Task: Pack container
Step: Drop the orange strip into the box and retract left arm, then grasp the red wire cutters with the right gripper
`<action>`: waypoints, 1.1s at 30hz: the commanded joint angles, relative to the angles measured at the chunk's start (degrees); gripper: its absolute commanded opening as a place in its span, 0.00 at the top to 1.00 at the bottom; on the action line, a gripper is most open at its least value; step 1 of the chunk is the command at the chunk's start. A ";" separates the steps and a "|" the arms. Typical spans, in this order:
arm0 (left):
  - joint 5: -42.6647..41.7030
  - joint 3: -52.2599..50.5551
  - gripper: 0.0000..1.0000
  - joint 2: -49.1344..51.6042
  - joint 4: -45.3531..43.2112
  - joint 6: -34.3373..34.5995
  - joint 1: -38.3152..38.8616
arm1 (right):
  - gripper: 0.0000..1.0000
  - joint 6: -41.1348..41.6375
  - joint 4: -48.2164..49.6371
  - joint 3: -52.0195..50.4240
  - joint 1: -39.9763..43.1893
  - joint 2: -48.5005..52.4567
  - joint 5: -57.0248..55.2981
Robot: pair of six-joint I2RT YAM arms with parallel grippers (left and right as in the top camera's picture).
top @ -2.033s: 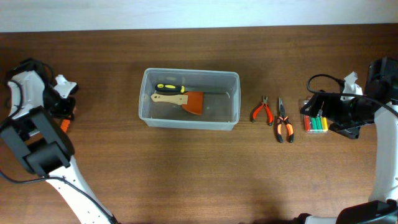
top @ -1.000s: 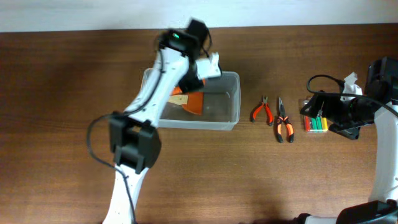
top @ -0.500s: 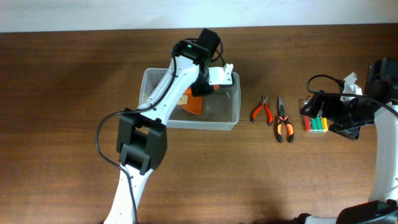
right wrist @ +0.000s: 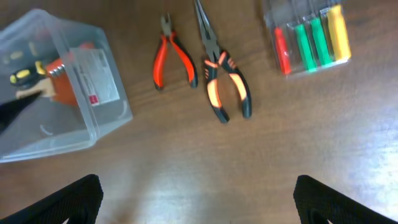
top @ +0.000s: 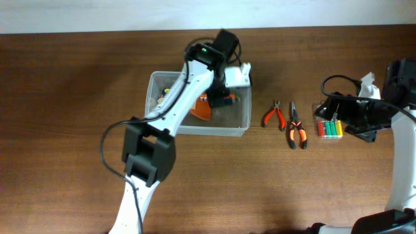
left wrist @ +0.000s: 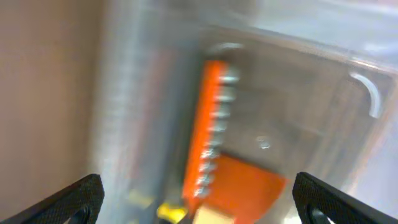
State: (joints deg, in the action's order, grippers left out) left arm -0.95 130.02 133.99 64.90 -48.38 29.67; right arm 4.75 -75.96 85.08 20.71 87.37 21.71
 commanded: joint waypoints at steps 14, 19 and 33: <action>2.43 10.47 0.01 -18.38 9.81 48.78 -33.35 | 0.03 -0.33 8.94 0.85 -17.31 4.94 -14.32; 2.25 10.27 0.01 -17.09 16.02 51.65 -45.22 | 0.16 1.31 11.58 0.85 -17.75 12.15 -14.25; 2.25 10.27 0.01 -16.63 17.03 51.63 -60.13 | 0.24 1.29 16.92 0.85 -24.61 24.61 -26.12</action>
State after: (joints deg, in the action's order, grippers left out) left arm 1.52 140.46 117.47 81.73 2.50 -29.43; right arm 5.82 -59.48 85.14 -2.37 110.83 0.32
